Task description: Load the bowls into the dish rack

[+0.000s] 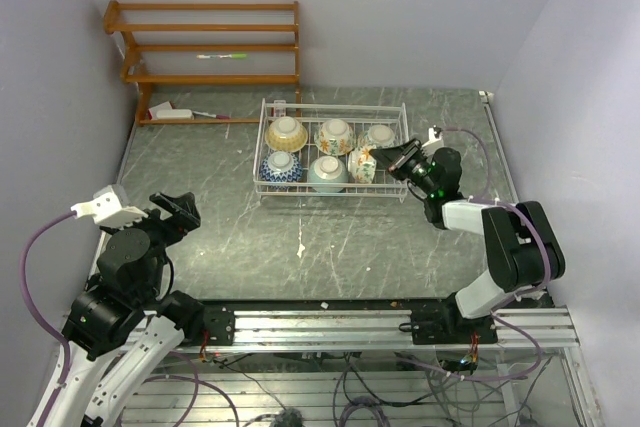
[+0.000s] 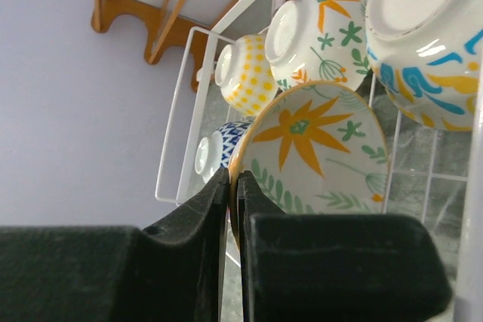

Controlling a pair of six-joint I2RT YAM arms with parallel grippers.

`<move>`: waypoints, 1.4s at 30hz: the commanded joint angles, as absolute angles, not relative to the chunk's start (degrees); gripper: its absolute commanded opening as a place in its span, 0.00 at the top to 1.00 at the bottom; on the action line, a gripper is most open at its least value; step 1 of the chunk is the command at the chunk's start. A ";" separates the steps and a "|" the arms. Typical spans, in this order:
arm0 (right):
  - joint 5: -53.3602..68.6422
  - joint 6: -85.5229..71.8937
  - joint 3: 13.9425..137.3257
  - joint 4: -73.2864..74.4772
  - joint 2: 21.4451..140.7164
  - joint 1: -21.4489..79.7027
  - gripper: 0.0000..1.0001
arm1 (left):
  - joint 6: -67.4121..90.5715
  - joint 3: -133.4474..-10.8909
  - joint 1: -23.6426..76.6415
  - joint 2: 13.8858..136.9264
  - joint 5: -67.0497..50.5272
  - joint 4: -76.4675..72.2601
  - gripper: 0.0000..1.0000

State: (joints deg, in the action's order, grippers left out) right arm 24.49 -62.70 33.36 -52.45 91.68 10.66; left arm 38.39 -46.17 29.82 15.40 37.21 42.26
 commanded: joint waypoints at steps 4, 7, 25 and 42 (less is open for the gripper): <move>19.09 -56.11 35.91 -34.85 89.78 9.82 0.84 | 38.63 -46.19 29.66 16.15 37.14 39.91 0.04; 19.06 -55.70 36.41 -33.50 90.47 9.80 0.83 | 38.67 -46.19 29.71 16.20 37.09 39.99 0.05; 9.31 -48.87 37.68 -21.77 85.06 9.84 0.65 | 38.85 -45.80 29.71 16.26 36.73 39.64 0.05; 1.63 -40.08 43.72 -11.38 79.08 10.09 0.59 | 39.10 -45.72 29.70 15.90 36.74 39.90 0.04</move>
State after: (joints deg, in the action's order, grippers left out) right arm 6.02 -46.00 40.66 -17.15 79.53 10.83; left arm 38.41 -46.06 29.82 15.70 36.84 41.82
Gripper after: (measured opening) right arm 0.382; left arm 0.955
